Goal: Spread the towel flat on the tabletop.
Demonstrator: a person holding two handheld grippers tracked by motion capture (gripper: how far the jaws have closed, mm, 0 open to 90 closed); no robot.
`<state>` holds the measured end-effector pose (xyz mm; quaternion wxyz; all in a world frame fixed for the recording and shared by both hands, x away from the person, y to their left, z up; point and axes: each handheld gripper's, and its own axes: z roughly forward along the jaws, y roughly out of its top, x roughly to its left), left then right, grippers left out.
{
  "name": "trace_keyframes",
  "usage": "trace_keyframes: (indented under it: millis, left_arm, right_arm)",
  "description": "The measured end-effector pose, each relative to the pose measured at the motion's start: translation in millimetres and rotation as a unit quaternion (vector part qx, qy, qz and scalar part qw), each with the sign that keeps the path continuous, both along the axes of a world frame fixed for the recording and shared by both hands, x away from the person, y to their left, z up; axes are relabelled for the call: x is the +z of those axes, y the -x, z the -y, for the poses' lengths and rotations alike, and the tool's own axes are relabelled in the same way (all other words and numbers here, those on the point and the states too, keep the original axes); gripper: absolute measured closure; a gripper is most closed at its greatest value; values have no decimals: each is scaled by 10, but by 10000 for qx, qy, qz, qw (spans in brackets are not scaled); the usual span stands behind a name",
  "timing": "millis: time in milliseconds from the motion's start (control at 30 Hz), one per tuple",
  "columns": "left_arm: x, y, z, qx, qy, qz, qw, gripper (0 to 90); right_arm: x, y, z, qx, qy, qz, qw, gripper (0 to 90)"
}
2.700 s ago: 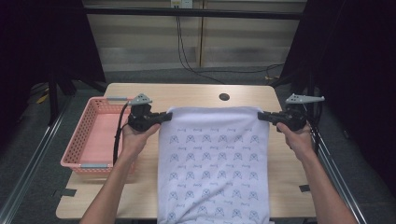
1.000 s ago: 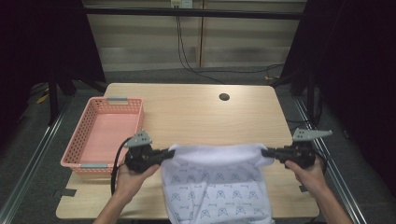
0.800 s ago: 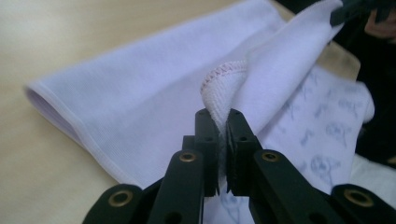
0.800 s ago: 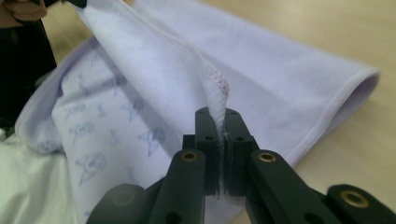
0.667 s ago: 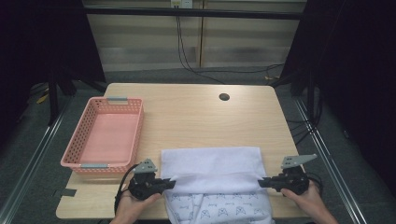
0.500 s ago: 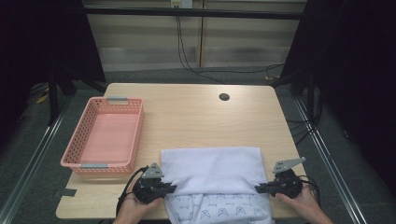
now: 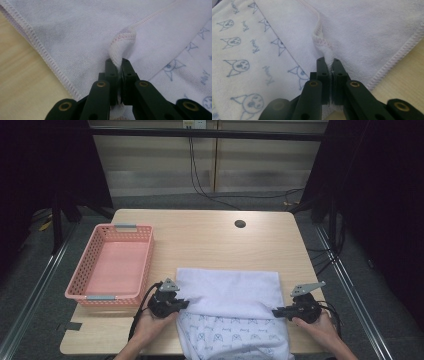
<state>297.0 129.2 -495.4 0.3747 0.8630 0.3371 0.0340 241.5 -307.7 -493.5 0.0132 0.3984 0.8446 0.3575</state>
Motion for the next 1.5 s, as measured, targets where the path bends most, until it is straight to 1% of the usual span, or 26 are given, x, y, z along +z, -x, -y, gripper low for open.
trace_keyframes:
  millis: [33, 67, 167, 233, 267, 300, 367, 400, 433, 500, 533, 633, 667, 733, 767, 800, 833, 900, 933, 1000, 1100, 1167, 1200, 1333, 1433, 1500]
  left_arm:
    - [8, -44, 9, 4, -92, 60, 9999, 867]
    - [3, -79, 29, 98, -129, 142, 9998, 867]
    - [-5, -232, 55, 136, -79, 93, 9998, 869]
    - [-34, -343, 39, 287, 175, -108, 9994, 868]
    - [-39, -387, 35, 285, 194, -126, 9993, 868]
    - [-31, -416, 44, 269, 119, -80, 9995, 868]
    - [-32, -458, 77, 279, 47, 62, 9996, 868]
    - [-40, -479, 86, 347, 86, 73, 9993, 868]
    - [-40, -515, 83, 320, 81, 43, 9994, 868]
    - [-49, -587, 93, 467, 171, -14, 9988, 867]
    - [-63, -621, 93, 518, 257, -19, 9983, 868]
    - [-90, -700, 72, 626, 476, -150, 9968, 867]
    - [-86, -719, 83, 629, 404, -59, 9972, 867]
    - [-71, -762, 125, 627, 253, 28, 9977, 867]
    - [-76, -778, 130, 643, 246, 63, 9976, 867]
    - [-91, -813, 133, 686, 334, 55, 9971, 867]
    - [-99, -834, 138, 735, 395, 46, 9965, 868]
    - [-102, -879, 151, 753, 384, 85, 9964, 867]
    - [-105, -910, 153, 775, 379, 116, 9962, 867]
    - [-104, -963, 158, 779, 357, 95, 9963, 868]
    - [-110, -1037, 182, 741, 309, 212, 9965, 867]
    - [-99, -1088, 187, 765, 259, 155, 9966, 867]
    - [-102, -1104, 197, 807, 266, 191, 9962, 867]
    - [-109, -1205, 199, 806, 254, 207, 9962, 868]
    - [-112, -1264, 208, 896, 259, 208, 9954, 867]
    - [-101, -1312, 212, 876, 173, 216, 9958, 868]
  right_arm:
    - [3, -17, -3, -37, 27, 1, 10000, 877]
    - [4, -28, -9, -64, 61, 45, 10000, 877]
    - [-3, -66, -14, -168, 86, 159, 9997, 877]
    - [-5, -109, -9, -210, 91, 182, 9996, 877]
    - [-6, -131, -5, -249, 117, 225, 9994, 877]
    - [-11, -160, 4, -263, 79, 208, 9994, 877]
    - [-10, -222, 15, -341, 122, 230, 9991, 878]
    - [-16, -267, 21, -349, 119, 264, 9990, 878]
    - [-17, -308, 27, -410, 140, 294, 9986, 878]
    - [-27, -395, 50, -489, 149, 363, 9980, 878]
    - [-35, -433, 54, -514, 144, 435, 9976, 878]
    - [-49, -551, 77, -633, 133, 493, 9967, 878]
    - [-56, -578, 86, -648, 68, 468, 9968, 879]
    - [-61, -640, 103, -712, 45, 440, 9965, 879]
    - [-71, -694, 122, -746, -24, 433, 9963, 878]
    - [-75, -722, 131, -796, -11, 462, 9958, 879]
    - [-87, -778, 145, -843, -80, 455, 9954, 879]
    - [-95, -852, 161, -909, -87, 489, 9946, 879]
    - [-96, -883, 169, -915, -119, 438, 9948, 879]
    - [-111, -966, 195, -986, -194, 430, 9940, 880]
    - [-105, -1072, 187, -1020, -116, 440, 9937, 880]
    - [-115, -1138, 202, -1078, -180, 409, 9932, 880]
    - [-121, -1186, 212, -1079, -208, 412, 9931, 880]
    - [-107, -1320, 178, -1103, -58, 452, 9929, 880]
    - [-106, -1460, 162, -1133, -18, 461, 9925, 881]
    - [-105, -1539, 145, -1184, -17, 434, 9920, 880]
